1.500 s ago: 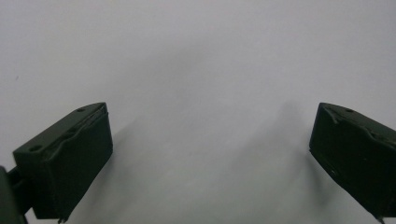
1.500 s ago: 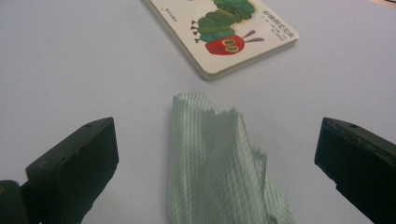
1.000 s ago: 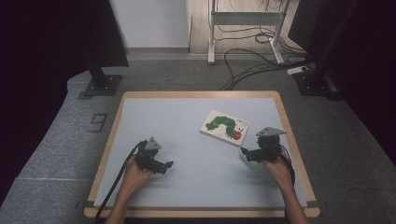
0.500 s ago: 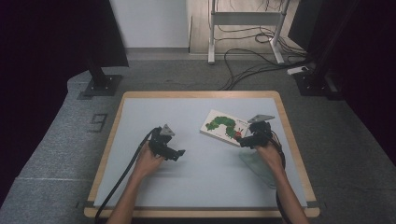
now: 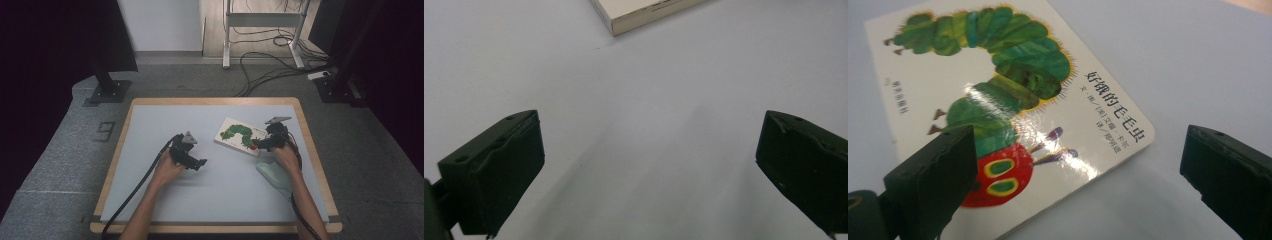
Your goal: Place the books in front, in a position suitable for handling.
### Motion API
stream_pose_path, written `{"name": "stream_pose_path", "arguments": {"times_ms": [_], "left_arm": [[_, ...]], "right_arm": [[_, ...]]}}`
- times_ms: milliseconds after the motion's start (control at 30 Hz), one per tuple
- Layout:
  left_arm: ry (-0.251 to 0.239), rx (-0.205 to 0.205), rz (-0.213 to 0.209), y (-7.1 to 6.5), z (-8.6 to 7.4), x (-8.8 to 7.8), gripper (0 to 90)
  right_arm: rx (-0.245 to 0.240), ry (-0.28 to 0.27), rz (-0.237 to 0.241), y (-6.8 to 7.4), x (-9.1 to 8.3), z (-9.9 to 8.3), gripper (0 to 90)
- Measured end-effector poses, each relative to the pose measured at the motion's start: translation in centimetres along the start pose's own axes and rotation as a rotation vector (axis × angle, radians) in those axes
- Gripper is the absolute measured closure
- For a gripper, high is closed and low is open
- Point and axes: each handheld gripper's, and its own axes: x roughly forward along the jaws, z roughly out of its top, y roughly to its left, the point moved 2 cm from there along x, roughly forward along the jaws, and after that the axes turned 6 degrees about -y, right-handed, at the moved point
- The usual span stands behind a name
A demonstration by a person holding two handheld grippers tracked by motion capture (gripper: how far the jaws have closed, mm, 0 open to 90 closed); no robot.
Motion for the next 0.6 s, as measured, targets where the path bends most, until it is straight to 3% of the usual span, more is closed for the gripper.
{"name": "stream_pose_path", "arguments": {"times_ms": [100, 233, 367, 600], "left_arm": [[-0.006, 0.0, -0.006, 0.0, 0.0, -0.1, 0.0], [-0.003, -0.005, -0.012, 0.1, -0.1, -0.3, 0.0], [0.0, -0.007, -0.016, 0.3, -0.3, -0.2, 0.0], [0.005, -0.013, -0.03, 0.4, -0.7, 0.4, 0.0]], "right_arm": [[0.001, 0.01, 0.018, -0.6, 1.5, 0.0, 0.0], [0.023, -0.001, 0.044, -0.9, 2.2, 0.2, 0.0], [0.059, 0.002, 0.121, -0.8, 3.3, 0.4, 0.0], [0.06, -0.003, 0.118, -0.4, 3.3, 0.4, 0.0]]}}
